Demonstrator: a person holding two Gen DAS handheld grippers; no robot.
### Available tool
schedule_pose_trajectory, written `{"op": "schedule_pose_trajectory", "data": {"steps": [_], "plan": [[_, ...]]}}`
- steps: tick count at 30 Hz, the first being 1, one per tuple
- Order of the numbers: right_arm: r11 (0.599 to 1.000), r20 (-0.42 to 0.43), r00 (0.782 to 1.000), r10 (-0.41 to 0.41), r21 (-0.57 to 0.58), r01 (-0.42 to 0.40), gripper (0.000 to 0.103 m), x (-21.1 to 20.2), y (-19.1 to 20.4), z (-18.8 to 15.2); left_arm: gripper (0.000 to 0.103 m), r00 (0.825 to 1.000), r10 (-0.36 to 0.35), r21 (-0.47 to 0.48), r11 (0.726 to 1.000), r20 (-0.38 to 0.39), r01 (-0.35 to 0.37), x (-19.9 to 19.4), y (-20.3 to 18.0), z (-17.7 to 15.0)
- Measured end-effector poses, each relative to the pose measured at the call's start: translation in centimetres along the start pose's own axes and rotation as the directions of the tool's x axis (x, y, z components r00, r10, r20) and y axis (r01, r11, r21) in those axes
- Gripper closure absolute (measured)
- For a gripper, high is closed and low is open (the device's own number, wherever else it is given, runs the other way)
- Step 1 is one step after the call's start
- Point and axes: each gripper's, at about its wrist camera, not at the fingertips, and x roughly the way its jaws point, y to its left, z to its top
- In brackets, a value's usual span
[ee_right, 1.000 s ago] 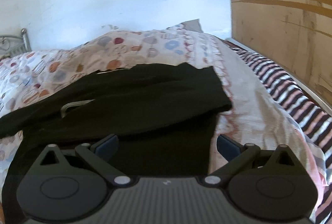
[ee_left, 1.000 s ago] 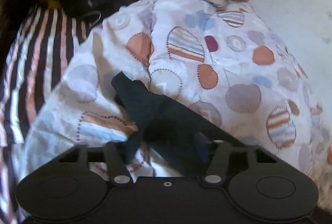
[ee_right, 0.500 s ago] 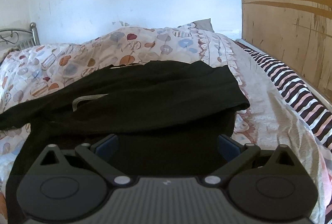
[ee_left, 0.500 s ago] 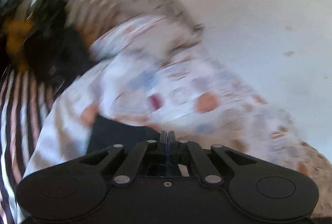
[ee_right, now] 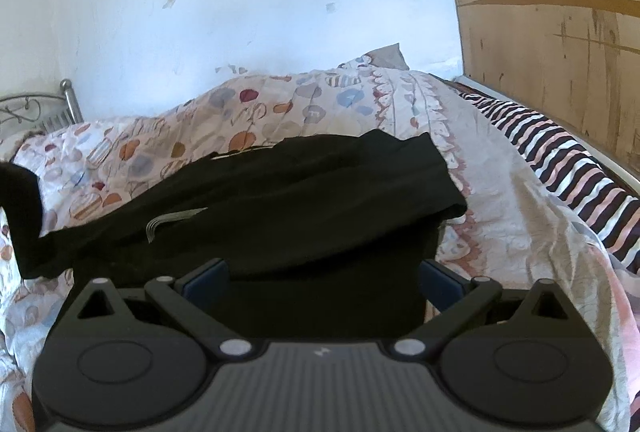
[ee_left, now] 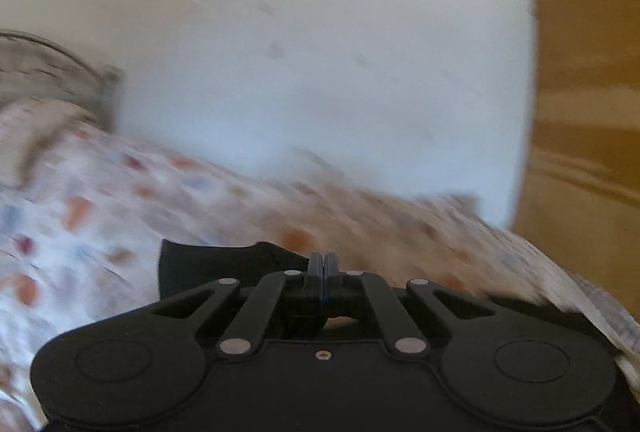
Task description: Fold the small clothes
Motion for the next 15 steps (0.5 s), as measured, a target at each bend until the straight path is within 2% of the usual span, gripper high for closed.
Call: {"op": "schedule_pose_trajectory", "data": {"steps": [2,4,9,11,12,14,15], "plan": [[1.000,0.005,1.000,-0.005,0.010,0.005,0.000,-0.2,-0.4,0.1,0.103,0.995,-0.076,0.021,0.997,-0.061,0.077,0.2,-2.6,-2.5],[1.000,0.005,1.000,-0.007,0.018,0.007,0.000,-0.3,-0.8,0.0,0.103,0.982,-0.140,0.049,0.988,-0.124,0.147,0.4,-4.7,-5.2],[0.999,-0.003,1.000,-0.013,0.029,0.013,0.000,-0.4,-1.3,-0.4,0.102,0.942,-0.209,0.040,0.973,-0.261,0.227,0.5,-6.7,-10.3],[0.999,-0.010,1.000,-0.014,0.035,0.014,0.000,-0.4,-1.3,-0.6,0.095,0.930,-0.233,0.025,0.968,-0.283,0.250,-0.2,-7.2,-11.5],[0.999,-0.014,1.000,-0.014,0.037,0.015,0.000,-0.3,-1.2,-0.7,0.087,0.925,-0.245,0.018,0.965,-0.292,0.261,-0.7,-7.4,-12.1],[0.999,-0.021,1.000,-0.009,0.038,0.009,0.000,-0.1,-0.9,-0.8,0.079,0.918,-0.257,0.013,0.962,-0.303,0.274,-1.6,-7.2,-12.5],[0.999,-0.025,1.000,-0.004,0.037,0.004,0.000,0.0,-0.7,-0.9,0.071,0.912,-0.265,0.005,0.960,-0.313,0.281,-2.1,-7.1,-12.8]]}}
